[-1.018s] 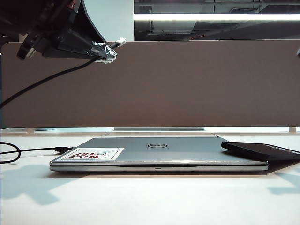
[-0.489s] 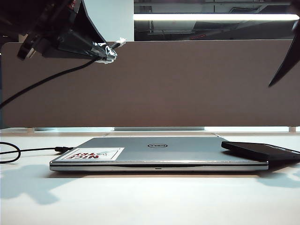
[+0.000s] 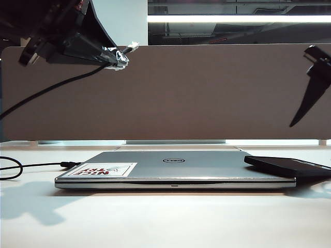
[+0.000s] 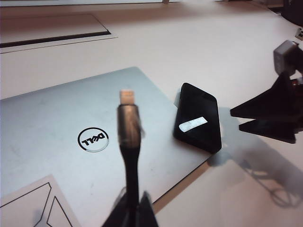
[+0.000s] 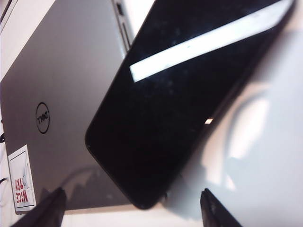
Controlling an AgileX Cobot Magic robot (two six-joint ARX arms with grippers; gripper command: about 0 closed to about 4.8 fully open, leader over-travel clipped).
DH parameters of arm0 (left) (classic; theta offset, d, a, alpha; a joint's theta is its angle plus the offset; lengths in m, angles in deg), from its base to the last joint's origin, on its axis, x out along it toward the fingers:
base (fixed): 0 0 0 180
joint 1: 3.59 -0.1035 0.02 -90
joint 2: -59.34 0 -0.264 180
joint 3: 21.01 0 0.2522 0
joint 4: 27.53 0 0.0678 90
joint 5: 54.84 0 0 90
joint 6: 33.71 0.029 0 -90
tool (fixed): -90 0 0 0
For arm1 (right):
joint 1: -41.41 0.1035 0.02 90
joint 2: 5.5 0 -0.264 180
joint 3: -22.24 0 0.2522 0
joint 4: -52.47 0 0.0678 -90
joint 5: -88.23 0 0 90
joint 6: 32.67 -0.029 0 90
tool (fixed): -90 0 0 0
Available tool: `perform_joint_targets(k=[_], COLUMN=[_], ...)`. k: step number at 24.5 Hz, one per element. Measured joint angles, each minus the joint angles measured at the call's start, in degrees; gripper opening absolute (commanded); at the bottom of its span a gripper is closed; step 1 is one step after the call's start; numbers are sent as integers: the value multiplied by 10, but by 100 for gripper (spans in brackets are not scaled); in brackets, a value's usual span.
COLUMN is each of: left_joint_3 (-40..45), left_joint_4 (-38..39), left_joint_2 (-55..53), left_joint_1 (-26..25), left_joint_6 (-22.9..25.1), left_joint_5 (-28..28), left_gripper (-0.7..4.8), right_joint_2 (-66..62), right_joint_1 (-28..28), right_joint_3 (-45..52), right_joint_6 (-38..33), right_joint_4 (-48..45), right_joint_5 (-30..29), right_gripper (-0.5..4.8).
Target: Pick up the charging cable and the phone, plug the charging cable into the charging port on the phone, and finally place them back on the table.
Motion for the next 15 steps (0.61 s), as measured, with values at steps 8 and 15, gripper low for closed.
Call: perform_joint_targets(k=[8,15], left_joint_3=[0,0], left_joint_4=[0,-5], left_joint_2=[0,0], left_joint_1=[2,2], left_joint_6=[0,0], left_joint_5=[0,0], left_gripper=[-8,-7], right_joint_2=[-66,-99], right_joint_1=[-1,-8], right_joint_3=[0,-1], right_joint_6=[-2,-2], right_joint_4=[-49,-76], right_joint_5=[-19,-22], right_gripper=[366,365])
